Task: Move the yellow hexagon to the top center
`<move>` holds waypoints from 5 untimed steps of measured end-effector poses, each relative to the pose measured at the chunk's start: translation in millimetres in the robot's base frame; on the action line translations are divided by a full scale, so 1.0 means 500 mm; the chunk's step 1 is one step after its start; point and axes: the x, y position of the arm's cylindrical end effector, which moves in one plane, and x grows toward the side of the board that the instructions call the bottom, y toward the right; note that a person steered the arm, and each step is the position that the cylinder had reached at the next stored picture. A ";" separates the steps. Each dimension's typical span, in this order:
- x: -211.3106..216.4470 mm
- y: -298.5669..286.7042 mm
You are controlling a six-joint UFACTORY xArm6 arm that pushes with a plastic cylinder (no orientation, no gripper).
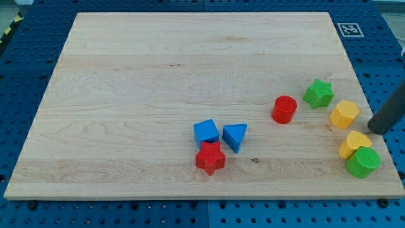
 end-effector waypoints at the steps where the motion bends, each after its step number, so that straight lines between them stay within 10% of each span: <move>1: -0.008 -0.066; 5: -0.125 -0.208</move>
